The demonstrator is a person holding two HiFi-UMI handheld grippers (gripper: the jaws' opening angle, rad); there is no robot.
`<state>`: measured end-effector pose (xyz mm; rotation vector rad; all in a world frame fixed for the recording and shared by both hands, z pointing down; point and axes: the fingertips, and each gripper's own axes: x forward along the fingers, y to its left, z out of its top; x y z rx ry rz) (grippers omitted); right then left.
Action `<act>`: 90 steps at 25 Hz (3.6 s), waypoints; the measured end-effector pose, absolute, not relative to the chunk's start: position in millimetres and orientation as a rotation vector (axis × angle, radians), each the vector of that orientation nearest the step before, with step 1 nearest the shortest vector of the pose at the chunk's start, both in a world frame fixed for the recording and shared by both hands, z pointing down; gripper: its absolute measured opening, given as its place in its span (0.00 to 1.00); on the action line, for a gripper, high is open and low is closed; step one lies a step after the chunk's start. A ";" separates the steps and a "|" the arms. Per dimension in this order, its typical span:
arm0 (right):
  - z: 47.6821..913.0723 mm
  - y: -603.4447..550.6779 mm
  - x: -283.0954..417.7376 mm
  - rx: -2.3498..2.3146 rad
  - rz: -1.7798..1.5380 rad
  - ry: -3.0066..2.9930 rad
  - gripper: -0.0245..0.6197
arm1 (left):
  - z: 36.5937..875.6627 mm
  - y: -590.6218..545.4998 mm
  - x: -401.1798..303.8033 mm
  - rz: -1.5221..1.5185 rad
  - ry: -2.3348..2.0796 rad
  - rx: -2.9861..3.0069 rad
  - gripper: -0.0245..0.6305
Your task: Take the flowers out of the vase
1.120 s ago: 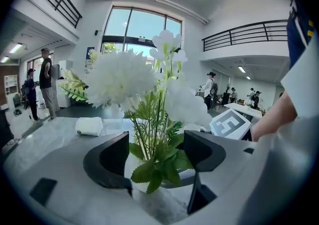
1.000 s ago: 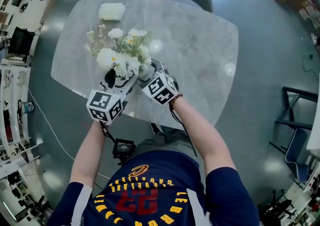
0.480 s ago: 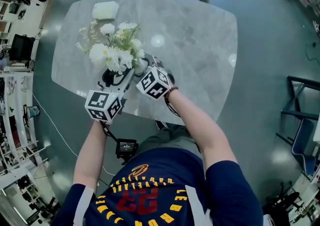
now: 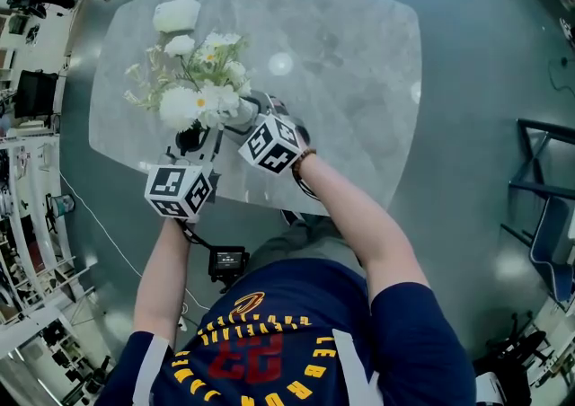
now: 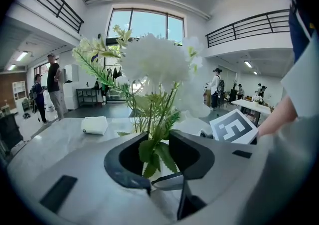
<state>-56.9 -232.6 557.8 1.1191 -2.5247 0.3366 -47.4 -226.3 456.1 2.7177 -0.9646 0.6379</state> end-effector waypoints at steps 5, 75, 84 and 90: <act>554.4 -233.0 -56.3 1.106 0.337 -2.522 0.55 | 451.0 -226.2 -55.0 0.606 -0.985 2.703 0.14; 554.2 -239.3 -66.2 1.075 0.306 -2.481 0.55 | 403.9 -228.3 -73.4 0.414 -1.096 2.840 0.08; 550.2 -230.0 -73.4 1.082 0.288 -2.500 0.55 | 402.0 -225.2 -80.3 0.407 -1.128 2.856 0.08; 545.3 -227.8 -73.3 1.090 0.285 -2.521 0.55 | 400.8 -229.1 -80.8 0.402 -1.142 2.864 0.08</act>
